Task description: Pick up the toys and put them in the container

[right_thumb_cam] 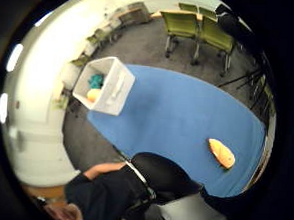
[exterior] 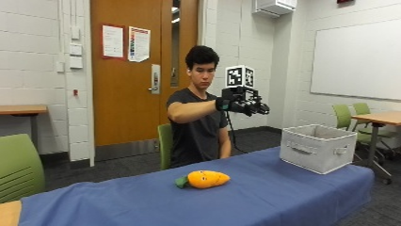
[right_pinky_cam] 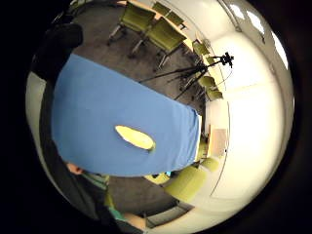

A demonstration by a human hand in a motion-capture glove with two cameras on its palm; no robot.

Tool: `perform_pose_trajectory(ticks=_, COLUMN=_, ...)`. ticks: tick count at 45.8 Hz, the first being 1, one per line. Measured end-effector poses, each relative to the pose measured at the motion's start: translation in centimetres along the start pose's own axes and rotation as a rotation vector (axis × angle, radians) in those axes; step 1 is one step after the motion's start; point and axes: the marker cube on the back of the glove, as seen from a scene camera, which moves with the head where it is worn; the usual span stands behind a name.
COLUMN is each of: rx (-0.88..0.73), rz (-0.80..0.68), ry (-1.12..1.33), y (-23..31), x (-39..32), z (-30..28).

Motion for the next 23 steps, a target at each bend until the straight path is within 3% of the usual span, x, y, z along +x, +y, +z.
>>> perform_pose_trajectory(ticks=23, rx=-0.105, rz=0.118, ry=-0.010, y=4.6, x=9.7, z=11.0)
